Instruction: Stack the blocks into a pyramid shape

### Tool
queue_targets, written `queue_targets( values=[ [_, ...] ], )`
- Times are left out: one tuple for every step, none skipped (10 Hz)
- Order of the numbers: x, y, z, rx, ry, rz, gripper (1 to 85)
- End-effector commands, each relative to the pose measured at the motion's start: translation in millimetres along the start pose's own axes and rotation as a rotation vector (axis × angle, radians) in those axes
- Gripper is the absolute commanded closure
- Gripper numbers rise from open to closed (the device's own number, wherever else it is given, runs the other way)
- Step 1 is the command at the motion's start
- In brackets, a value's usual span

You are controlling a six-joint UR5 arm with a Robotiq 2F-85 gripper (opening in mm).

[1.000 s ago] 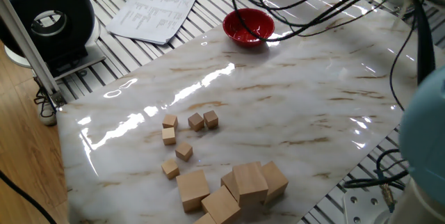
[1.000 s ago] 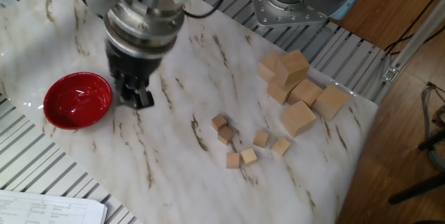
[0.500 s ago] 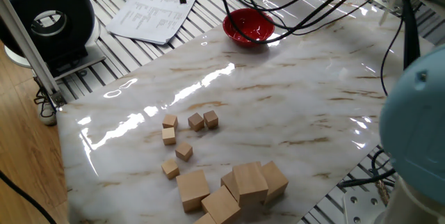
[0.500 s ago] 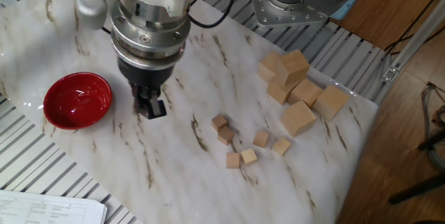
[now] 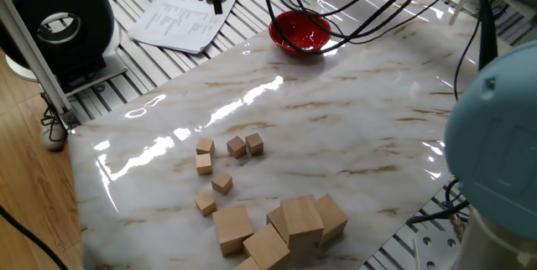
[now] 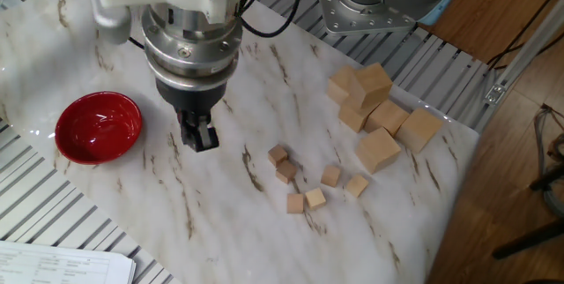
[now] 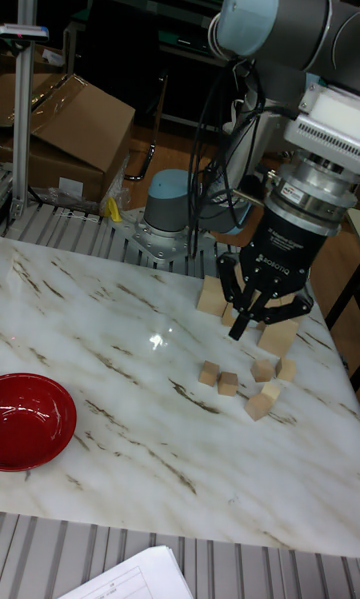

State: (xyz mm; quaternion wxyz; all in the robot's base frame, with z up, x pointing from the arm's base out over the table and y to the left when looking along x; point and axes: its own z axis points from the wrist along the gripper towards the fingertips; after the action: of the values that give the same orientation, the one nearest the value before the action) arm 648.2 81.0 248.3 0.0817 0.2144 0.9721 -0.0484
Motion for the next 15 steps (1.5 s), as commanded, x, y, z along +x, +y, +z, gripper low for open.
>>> queue_targets(
  values=[
    [-8.1,19.5,10.8,0.019,-0.002,-0.267,84.7],
    [-23.4,34.3,14.8,-0.008,-0.056,-0.291,84.7],
    [-32.0,45.6,17.2,-0.067,-0.092,-0.234,84.7],
    [-44.8,66.7,15.3,-0.154,-0.168,-0.133,84.7],
    [-62.2,105.1,14.0,-0.267,-0.257,-0.089,84.7],
    [-64.5,117.9,11.4,-0.295,-0.291,-0.088,85.0],
    [-53.3,90.5,20.1,-0.160,-0.264,-0.193,85.0],
    [-49.3,79.4,19.4,-0.118,-0.248,-0.227,85.0],
    [-39.9,88.1,19.5,-0.168,-0.208,-0.164,83.0],
    [-33.9,96.0,18.9,-0.215,-0.188,-0.168,82.7],
    [-34.6,91.1,19.5,-0.220,-0.186,-0.245,73.3],
    [-26.7,99.5,18.0,-0.265,-0.147,-0.240,73.3],
    [1.6,104.8,19.4,-0.275,-0.052,-0.349,75.0],
    [3.6,95.9,22.0,-0.227,-0.036,-0.368,83.0],
    [-2.6,102.0,21.3,-0.242,-0.054,-0.307,84.7]
  ],
)
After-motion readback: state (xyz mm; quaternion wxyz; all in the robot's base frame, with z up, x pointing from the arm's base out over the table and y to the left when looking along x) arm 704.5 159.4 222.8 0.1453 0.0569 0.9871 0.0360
